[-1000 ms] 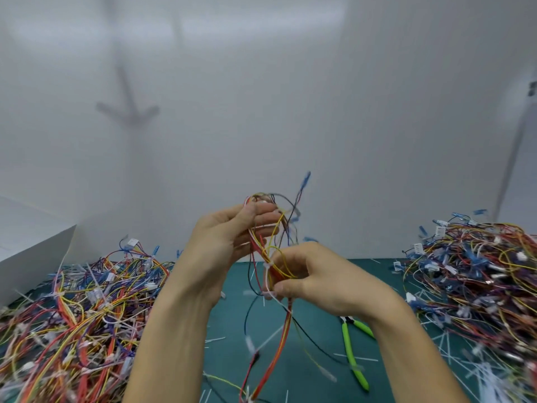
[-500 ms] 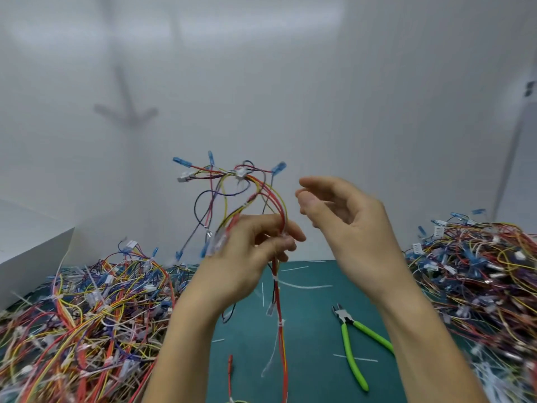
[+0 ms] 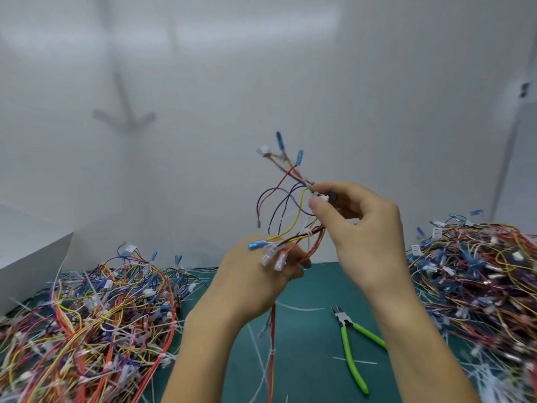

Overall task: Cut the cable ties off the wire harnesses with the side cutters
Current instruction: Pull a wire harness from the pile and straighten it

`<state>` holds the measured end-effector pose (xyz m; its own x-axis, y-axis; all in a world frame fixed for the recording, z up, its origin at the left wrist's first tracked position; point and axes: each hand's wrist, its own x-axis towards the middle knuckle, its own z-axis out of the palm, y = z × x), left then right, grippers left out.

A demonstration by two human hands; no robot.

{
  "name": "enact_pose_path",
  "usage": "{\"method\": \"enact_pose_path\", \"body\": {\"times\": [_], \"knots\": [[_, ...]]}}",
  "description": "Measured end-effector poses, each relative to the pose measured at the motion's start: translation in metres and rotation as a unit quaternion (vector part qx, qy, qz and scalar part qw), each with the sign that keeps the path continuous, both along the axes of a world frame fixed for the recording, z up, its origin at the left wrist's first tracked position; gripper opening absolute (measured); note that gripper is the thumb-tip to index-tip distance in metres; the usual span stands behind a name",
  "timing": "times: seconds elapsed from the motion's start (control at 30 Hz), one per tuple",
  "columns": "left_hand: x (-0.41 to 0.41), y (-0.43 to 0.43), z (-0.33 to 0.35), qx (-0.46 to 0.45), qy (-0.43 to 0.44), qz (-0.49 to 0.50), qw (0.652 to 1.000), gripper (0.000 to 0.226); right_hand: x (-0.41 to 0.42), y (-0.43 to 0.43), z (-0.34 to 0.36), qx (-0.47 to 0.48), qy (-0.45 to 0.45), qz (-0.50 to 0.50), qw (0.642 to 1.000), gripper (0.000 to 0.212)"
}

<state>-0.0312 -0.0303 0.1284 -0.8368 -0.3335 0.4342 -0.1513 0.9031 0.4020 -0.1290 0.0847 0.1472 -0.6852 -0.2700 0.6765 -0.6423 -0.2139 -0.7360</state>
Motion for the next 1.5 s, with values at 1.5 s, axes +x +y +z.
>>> {"method": "enact_pose_path", "body": {"times": [1.5], "knots": [[-0.004,-0.022,-0.021,0.285,-0.216,-0.103,0.928,0.024,-0.023,0.003,-0.003,-0.258,-0.335,0.237,0.875,0.012]]}}
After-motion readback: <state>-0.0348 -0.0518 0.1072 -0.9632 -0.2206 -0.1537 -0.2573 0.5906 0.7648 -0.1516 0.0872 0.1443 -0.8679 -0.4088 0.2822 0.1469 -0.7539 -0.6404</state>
